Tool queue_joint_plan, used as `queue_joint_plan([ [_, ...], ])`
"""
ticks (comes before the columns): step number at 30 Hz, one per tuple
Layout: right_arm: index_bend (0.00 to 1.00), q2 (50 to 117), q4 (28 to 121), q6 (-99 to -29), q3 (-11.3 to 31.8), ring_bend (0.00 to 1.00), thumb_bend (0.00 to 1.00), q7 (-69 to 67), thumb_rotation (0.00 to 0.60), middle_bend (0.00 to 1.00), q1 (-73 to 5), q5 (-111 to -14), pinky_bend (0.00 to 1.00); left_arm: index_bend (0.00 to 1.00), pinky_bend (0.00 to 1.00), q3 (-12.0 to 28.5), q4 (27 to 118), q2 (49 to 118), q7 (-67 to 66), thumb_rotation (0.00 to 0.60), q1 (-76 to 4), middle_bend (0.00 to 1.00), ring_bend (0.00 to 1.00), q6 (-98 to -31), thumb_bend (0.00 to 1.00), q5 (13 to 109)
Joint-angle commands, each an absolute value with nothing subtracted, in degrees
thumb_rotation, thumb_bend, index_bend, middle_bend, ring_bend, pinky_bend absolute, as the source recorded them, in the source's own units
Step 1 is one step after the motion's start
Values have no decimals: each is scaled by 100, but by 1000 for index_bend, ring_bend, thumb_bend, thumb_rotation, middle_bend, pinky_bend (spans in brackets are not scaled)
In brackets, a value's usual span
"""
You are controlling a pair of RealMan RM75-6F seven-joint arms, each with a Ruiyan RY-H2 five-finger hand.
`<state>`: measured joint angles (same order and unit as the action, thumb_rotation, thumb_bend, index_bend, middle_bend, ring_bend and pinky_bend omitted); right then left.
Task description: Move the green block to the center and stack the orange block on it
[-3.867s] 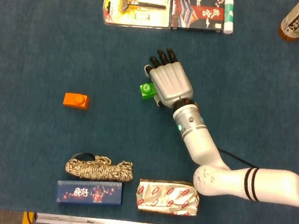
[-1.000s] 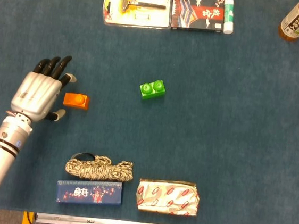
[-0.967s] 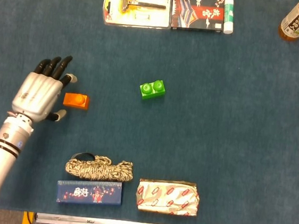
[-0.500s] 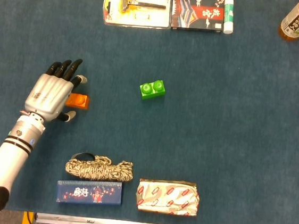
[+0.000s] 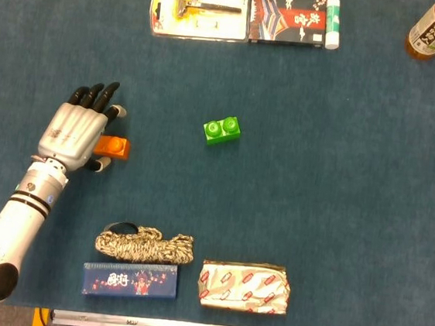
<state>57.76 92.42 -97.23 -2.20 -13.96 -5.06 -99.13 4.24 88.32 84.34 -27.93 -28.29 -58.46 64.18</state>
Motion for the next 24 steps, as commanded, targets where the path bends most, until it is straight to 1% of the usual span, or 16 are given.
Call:
queue_joint_plan([
  [1, 300, 5773, 9245, -9714, -204, 2, 286, -1401, 600, 203, -498, -9915, 22, 235, 87, 433, 8762, 8459, -2779, 600, -2850, 0, 0, -5853, 184, 6375],
  [12, 300, 5769, 9249, -9651, -137, 2, 286, -1428, 600, 203, -468, -9919, 22, 246, 87, 457, 8555, 8523, -2776, 600, -2910, 0, 0, -5920, 184, 6280],
  [19, 299, 5772, 9252, -9611, -105, 2, 285, -1417, 600, 203, -453, -9922, 22, 253, 89, 443, 8574, 8484, -2772, 600, -2943, 0, 0, -5909, 184, 6248],
  [24, 300, 5769, 9251, -9611, -87, 2, 284, -1431, 600, 203, -438, -9934, 22, 284, 90, 394, 8630, 8463, -2766, 600, -2981, 0, 0, -5834, 184, 6255],
])
